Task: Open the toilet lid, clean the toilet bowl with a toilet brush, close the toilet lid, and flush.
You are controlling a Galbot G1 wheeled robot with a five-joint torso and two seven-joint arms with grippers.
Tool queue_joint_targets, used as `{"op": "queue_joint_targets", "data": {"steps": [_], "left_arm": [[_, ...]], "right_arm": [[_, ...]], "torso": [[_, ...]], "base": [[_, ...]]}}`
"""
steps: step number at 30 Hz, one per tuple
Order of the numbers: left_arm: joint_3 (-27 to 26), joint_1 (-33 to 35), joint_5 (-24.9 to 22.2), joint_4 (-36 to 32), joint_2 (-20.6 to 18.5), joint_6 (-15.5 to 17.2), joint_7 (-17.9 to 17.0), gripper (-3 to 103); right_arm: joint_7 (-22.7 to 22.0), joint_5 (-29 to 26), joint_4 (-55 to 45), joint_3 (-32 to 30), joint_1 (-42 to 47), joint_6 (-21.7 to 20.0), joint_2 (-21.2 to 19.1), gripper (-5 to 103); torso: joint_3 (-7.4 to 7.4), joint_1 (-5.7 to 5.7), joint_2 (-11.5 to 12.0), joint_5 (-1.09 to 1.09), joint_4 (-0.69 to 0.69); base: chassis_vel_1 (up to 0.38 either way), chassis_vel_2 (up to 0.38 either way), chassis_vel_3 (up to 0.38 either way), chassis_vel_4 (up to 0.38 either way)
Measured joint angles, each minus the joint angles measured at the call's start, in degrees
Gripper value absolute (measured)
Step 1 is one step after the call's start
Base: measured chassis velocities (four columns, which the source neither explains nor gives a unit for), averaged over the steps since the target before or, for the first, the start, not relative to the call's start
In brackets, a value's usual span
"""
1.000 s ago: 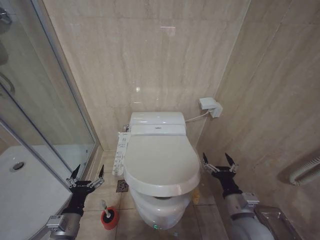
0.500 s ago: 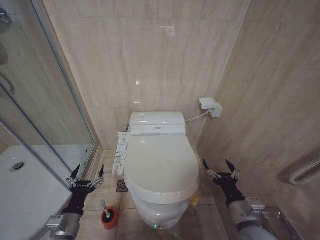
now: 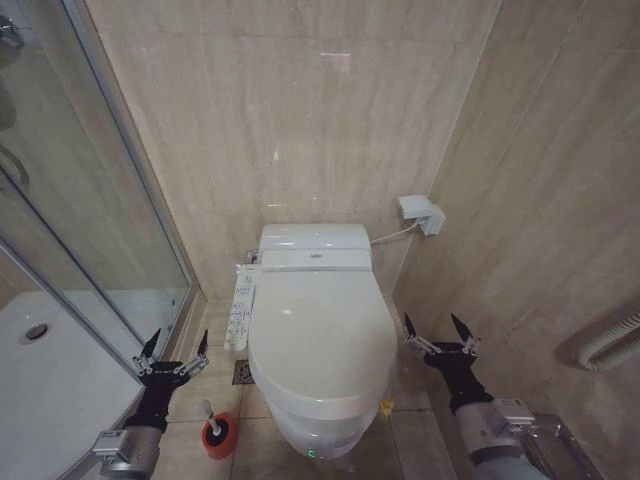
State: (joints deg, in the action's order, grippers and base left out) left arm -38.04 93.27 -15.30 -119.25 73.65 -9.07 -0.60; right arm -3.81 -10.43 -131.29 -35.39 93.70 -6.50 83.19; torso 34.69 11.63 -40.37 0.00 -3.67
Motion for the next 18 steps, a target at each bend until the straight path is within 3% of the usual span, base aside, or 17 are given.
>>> {"op": "queue_joint_targets", "data": {"steps": [11, 18], "left_arm": [[0.0, 0.0, 0.0, 0.0, 0.0, 0.0, 0.0, 100], [0.0, 0.0, 0.0, 0.0, 0.0, 0.0, 0.0, 100]], "right_arm": [[1.5, 0.3, 11.5, 0.6, -8.4, 4.7, 1.1, 100], [1.5, -0.8, 13.2, 0.6, -10.5, 5.1, 1.0, 100]], "torso": [[0.01, 0.01, 0.0, 0.01, 0.00], [0.00, 0.01, 0.0, 0.01, 0.00]], "base": [[0.000, 0.000, 0.000, 0.000], [0.000, 0.000, 0.000, 0.000]]}}
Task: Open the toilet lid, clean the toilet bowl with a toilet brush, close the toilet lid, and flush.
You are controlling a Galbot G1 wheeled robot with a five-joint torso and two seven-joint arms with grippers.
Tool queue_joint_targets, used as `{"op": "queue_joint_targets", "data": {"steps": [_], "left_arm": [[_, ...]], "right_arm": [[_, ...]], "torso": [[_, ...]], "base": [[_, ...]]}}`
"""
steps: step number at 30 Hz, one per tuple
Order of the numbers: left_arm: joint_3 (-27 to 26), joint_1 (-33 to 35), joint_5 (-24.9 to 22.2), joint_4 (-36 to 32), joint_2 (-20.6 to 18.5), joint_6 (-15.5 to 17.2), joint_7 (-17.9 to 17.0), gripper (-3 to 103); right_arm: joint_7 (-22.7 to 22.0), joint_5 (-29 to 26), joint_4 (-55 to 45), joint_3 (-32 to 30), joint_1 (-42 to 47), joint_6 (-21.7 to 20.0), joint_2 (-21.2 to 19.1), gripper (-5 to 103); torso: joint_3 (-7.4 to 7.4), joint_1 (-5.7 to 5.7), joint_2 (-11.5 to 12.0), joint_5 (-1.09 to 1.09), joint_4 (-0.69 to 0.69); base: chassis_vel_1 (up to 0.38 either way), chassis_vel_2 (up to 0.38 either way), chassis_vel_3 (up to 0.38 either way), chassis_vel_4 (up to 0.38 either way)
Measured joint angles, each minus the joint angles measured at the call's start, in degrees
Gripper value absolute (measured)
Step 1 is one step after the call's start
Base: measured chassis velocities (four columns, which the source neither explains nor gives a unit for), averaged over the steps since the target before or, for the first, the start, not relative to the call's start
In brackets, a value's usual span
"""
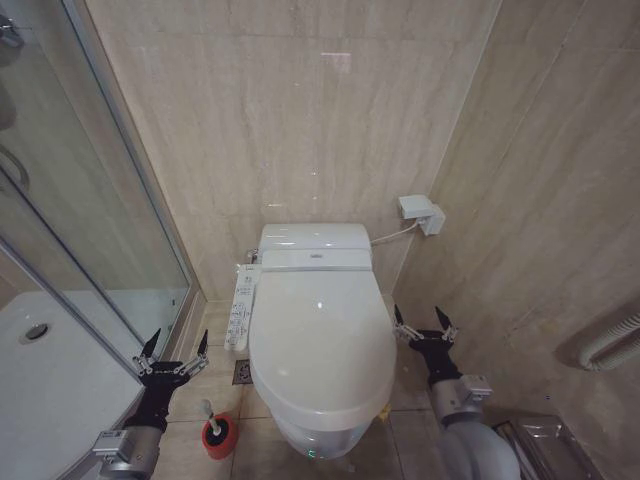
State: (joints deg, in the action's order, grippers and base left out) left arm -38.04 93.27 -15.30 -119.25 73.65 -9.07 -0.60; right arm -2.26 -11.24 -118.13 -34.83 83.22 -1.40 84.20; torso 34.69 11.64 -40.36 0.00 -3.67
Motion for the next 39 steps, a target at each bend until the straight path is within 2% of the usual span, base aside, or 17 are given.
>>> {"op": "queue_joint_targets", "data": {"steps": [39], "left_arm": [[0.0, 0.0, 0.0, 0.0, 0.0, 0.0, 0.0, 100]], "right_arm": [[0.0, -0.9, -0.1, 0.1, -0.9, -0.9, 0.5, 100]], "torso": [[0.00, -0.01, 0.0, 0.00, 0.00]], "base": [[0.000, 0.000, 0.000, 0.000]]}}
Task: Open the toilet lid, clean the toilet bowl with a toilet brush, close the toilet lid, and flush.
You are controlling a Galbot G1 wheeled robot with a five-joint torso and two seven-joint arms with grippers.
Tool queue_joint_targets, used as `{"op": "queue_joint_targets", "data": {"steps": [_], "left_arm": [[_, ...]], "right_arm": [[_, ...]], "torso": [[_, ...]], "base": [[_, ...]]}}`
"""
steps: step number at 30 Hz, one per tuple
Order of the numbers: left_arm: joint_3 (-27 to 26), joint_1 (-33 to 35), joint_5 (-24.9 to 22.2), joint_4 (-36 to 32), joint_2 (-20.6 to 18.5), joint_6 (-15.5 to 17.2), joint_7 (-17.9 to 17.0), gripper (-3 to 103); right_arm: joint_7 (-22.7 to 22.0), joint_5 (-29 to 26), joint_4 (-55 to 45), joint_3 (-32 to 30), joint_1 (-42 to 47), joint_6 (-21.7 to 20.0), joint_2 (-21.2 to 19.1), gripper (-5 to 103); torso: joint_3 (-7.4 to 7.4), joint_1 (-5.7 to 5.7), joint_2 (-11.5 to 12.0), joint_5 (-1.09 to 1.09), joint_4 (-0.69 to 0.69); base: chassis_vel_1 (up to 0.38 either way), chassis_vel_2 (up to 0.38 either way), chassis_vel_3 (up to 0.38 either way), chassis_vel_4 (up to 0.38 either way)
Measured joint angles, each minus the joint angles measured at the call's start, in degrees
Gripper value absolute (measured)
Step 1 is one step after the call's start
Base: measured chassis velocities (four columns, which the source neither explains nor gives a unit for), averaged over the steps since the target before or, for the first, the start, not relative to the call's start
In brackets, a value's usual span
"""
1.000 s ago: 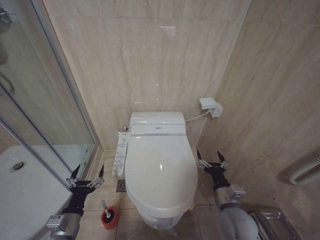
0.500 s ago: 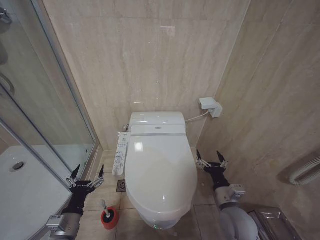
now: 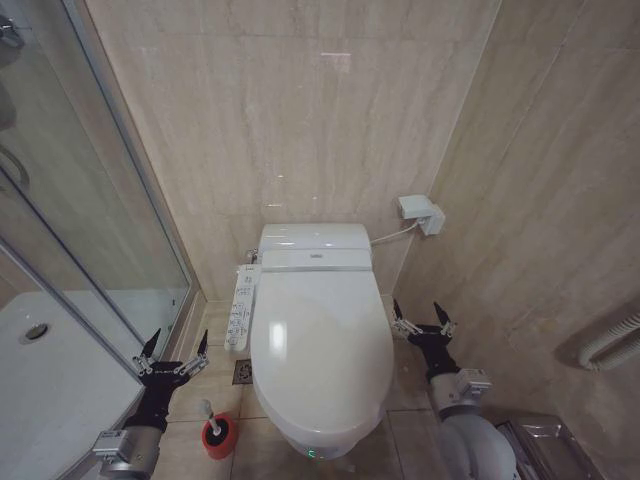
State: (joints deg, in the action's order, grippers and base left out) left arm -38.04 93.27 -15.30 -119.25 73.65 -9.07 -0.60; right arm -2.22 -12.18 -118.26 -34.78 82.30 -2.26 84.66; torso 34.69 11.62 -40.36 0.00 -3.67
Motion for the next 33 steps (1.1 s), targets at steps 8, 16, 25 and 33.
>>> {"op": "queue_joint_targets", "data": {"steps": [8, 16, 25, 33], "left_arm": [[0.0, 0.0, 0.0, 0.0, 0.0, 0.0, 0.0, 100], [0.0, 0.0, 0.0, 0.0, 0.0, 0.0, 0.0, 100], [0.2, 0.0, 0.0, 0.0, 0.0, 0.5, -0.1, 100], [4.7, -1.5, -1.5, -2.7, -0.3, 11.8, -2.6, 100]], "right_arm": [[0.0, 0.0, 0.0, 0.0, 0.0, 0.0, 0.0, 100], [0.0, 0.0, 0.0, 0.0, 0.0, 0.0, 0.0, 100], [0.0, 0.0, 0.0, 0.0, 0.0, 0.0, 0.0, 100], [0.0, 0.0, 0.0, 0.0, 0.0, 0.0, 0.0, 100]], "torso": [[0.00, 0.00, 0.0, 0.00, 0.00], [0.00, 0.00, 0.0, 0.00, 0.00], [0.00, 0.00, 0.0, 0.00, 0.00], [0.00, 0.00, 0.0, 0.00, 0.00]], "base": [[0.000, 0.000, 0.000, 0.000], [0.000, 0.000, 0.000, 0.000], [0.000, 0.000, 0.000, 0.000], [0.000, 0.000, 0.000, 0.000]]}}
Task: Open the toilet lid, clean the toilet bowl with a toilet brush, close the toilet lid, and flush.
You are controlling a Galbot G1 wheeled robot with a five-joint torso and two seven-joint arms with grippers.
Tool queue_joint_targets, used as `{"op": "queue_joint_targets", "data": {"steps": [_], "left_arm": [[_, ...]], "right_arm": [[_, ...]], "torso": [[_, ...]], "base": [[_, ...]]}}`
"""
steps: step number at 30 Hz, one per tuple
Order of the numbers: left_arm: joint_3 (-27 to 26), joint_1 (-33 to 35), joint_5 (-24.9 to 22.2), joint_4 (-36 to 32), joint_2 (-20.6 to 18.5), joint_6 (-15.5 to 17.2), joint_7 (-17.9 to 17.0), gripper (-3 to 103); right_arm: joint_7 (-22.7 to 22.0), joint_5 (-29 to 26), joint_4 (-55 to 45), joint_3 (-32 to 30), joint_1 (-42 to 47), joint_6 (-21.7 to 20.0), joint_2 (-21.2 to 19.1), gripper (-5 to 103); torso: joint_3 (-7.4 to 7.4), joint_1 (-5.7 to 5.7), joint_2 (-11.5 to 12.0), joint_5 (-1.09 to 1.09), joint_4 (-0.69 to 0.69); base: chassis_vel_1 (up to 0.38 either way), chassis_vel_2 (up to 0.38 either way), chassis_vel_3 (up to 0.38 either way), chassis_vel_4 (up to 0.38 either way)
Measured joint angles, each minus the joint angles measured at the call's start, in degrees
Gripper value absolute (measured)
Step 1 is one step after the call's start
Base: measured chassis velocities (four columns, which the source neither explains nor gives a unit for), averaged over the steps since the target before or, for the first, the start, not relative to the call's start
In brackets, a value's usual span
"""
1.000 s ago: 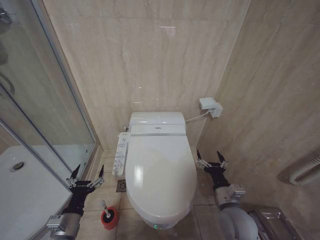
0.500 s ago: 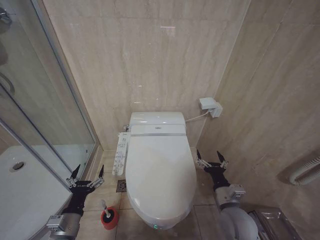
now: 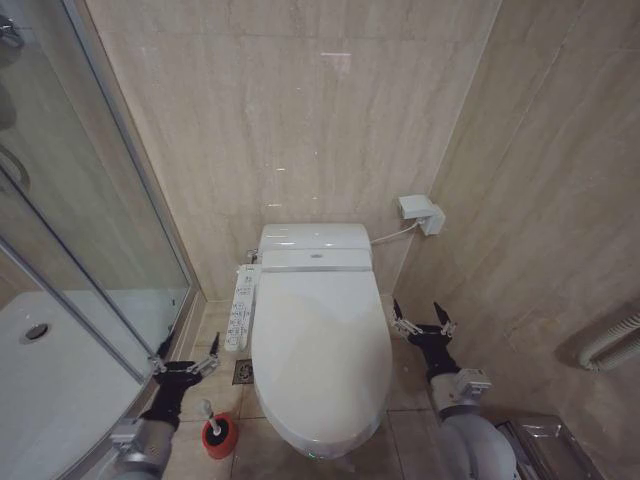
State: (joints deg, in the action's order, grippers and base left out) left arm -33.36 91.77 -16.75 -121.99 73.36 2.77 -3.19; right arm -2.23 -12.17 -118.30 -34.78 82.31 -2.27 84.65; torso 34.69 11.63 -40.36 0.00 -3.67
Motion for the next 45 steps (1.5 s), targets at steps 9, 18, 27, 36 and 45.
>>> {"op": "queue_joint_targets", "data": {"steps": [9, 18, 27, 36, 45], "left_arm": [[0.4, -0.4, 5.1, -1.6, -0.8, 1.5, -1.1, 100], [-6.9, -1.3, 5.1, -0.1, -2.2, -5.0, -1.4, 100], [-5.8, -1.9, 3.7, 0.3, -1.4, -6.8, -1.3, 100], [-4.5, -2.0, 4.9, 0.5, -0.4, -6.8, -0.9, 100], [-4.1, -2.2, 5.0, 0.7, -0.4, -7.3, -0.4, 100]], "right_arm": [[0.0, 0.0, 0.0, 0.0, 0.0, 0.0, 0.0, 100], [0.0, 0.0, 0.0, 0.0, 0.0, 0.0, 0.0, 100], [0.0, 0.0, 0.0, 0.0, 0.0, 0.0, 0.0, 100], [0.0, 0.0, 0.0, 0.0, 0.0, 0.0, 0.0, 100], [0.0, 0.0, 0.0, 0.0, 0.0, 0.0, 0.0, 100]], "torso": [[0.00, 0.00, 0.0, 0.00, 0.00], [0.00, 0.00, 0.0, 0.00, 0.00], [0.00, 0.00, 0.0, 0.00, 0.00], [-0.01, -0.01, 0.0, 0.00, 0.00], [0.03, 0.08, 0.0, 0.00, 0.02]], "base": [[0.000, 0.000, 0.000, 0.000], [0.000, 0.000, 0.000, 0.000], [0.000, 0.000, 0.000, 0.000], [-0.012, 0.012, 0.017, -0.015], [-0.155, 0.164, 0.163, -0.162]]}}
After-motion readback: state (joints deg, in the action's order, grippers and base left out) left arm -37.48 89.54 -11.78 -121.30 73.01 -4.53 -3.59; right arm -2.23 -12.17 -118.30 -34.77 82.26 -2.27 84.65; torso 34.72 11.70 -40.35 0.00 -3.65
